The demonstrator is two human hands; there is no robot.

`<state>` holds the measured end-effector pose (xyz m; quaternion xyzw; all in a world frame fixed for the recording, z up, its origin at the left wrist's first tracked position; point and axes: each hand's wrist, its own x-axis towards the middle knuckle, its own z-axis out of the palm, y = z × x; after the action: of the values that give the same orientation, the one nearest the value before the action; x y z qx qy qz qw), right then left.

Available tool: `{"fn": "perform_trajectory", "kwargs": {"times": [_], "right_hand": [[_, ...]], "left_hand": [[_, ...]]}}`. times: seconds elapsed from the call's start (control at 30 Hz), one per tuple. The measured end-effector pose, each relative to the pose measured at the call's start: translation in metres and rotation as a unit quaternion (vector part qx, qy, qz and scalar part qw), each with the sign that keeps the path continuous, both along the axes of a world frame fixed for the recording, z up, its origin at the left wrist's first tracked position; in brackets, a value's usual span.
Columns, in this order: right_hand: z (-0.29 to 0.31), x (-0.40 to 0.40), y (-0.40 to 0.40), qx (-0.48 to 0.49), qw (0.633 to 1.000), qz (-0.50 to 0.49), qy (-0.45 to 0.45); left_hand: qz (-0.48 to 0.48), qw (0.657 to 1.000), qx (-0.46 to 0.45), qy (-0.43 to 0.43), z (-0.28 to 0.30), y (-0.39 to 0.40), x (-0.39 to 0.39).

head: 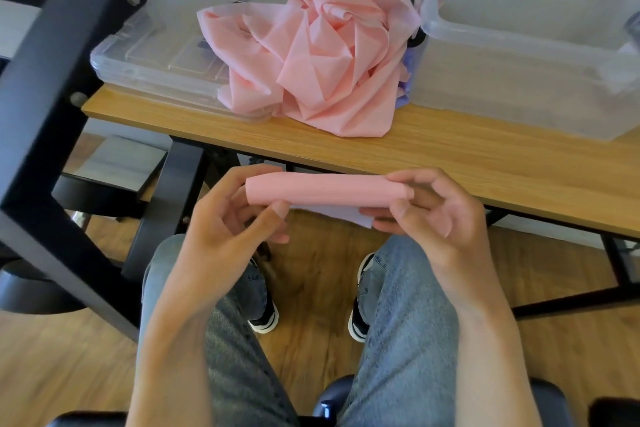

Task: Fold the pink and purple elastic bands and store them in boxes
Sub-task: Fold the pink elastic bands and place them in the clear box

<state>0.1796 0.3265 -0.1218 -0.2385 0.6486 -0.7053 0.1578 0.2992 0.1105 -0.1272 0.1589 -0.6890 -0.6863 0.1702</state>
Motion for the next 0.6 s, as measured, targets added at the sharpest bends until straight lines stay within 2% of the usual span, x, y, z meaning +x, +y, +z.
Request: {"fn": "perform_trajectory", "kwargs": {"times": [0.1, 0.23, 0.33, 0.5, 0.6], "right_hand": [[0.0, 0.0, -0.002, 0.018, 0.999, -0.04, 0.007], [0.001, 0.001, -0.002, 0.039, 0.998, -0.05, 0.019], [0.0, 0.0, 0.003, 0.085, 0.993, -0.059, 0.051], [-0.004, -0.003, 0.007, 0.183, 0.968, -0.072, 0.154], [-0.004, -0.004, 0.01, 0.205, 0.963, -0.044, 0.168]], "left_hand": [[0.002, 1.0, 0.031, 0.004, 0.004, 0.003, 0.0], [0.039, 0.999, 0.0, -0.002, 0.003, 0.002, -0.001], [0.03, 0.999, -0.008, -0.008, 0.0, -0.001, 0.0], [0.031, 0.988, -0.141, -0.06, -0.002, -0.004, 0.003], [0.027, 0.988, -0.132, -0.071, -0.001, -0.003, 0.005]]}}
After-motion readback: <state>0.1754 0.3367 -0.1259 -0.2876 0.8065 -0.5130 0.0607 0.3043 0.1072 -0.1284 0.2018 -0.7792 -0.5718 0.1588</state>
